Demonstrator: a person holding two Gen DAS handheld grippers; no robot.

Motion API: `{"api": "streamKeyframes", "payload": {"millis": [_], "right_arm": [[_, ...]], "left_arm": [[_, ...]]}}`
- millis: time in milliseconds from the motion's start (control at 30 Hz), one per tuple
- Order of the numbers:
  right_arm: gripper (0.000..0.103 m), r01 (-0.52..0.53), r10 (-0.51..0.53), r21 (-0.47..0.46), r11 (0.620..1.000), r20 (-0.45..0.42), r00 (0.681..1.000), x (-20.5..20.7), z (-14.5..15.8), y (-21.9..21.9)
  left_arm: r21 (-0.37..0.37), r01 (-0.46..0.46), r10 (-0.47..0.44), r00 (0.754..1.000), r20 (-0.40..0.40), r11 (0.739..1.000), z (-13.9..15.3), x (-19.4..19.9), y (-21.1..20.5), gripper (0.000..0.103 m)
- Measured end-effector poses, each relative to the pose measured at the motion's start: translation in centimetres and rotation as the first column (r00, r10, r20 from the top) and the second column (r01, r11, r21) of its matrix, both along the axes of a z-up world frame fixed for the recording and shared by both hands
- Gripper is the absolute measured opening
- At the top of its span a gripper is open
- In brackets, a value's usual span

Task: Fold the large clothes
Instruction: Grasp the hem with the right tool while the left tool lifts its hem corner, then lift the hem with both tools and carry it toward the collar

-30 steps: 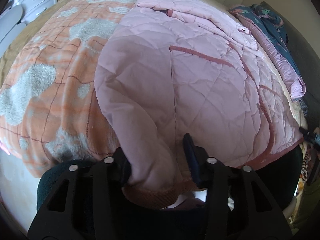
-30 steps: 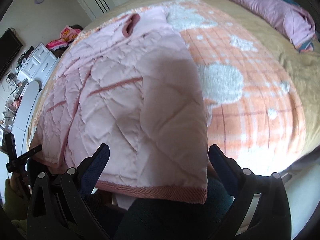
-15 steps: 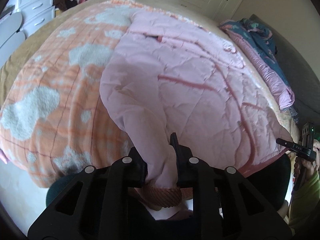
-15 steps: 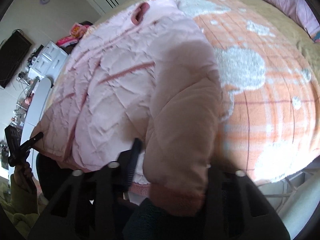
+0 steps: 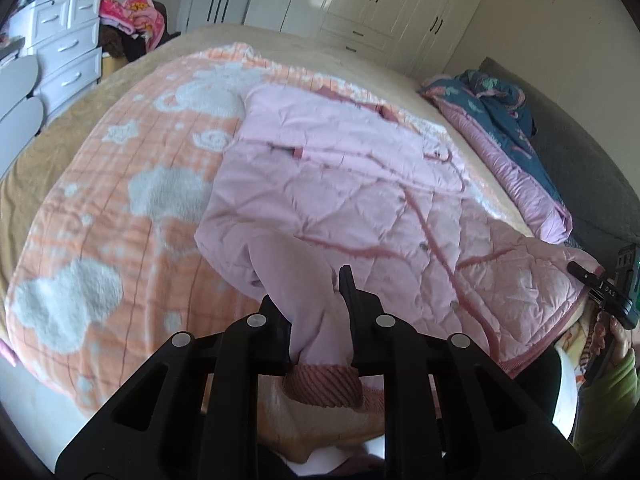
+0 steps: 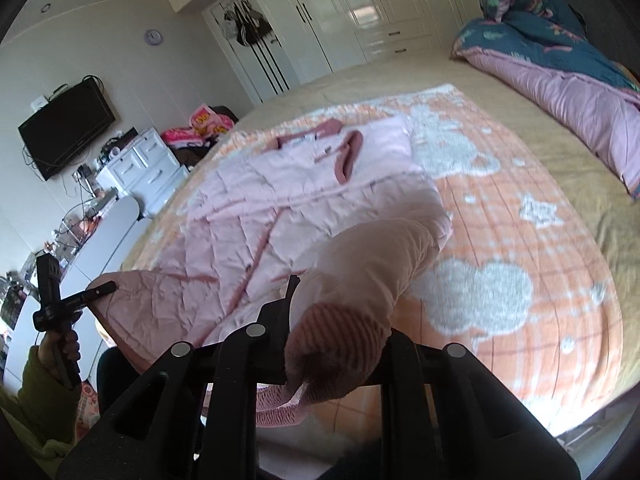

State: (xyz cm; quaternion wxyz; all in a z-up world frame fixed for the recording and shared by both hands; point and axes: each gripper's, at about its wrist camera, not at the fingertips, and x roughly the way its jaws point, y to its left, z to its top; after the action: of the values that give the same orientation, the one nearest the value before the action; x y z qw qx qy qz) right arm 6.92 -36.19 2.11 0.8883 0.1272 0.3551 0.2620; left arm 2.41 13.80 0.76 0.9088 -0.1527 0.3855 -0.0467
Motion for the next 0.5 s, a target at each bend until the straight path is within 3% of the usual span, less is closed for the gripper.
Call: {"api": "streamKeyframes", "payload": {"millis": [200,300,500], "right_arm": [[0.016,0.008,-0.009,0.029,1.000,0.044,0.999,1.1,2.0,0.1],[0.016,0.022,-0.024,0.044,0.999,0.052,0.998,1.5,2.6,0.0],[0.016,0.037,-0.042,0.068,0.997,0.070,0.997,2.4,3.9,-0.2]], "left_arm": [[-0.009,-0.019,0.019,0.998,0.056,1.000,2.1,0.8,0.3,0.011],[0.030,-0.031,0.028,0.996,0.084,0.999,3.0,0.9,0.2,0.011],[0.006,-0.049,0.048,0.993,0.112,0.999,4.2,1.6,1.0,0.011]]}}
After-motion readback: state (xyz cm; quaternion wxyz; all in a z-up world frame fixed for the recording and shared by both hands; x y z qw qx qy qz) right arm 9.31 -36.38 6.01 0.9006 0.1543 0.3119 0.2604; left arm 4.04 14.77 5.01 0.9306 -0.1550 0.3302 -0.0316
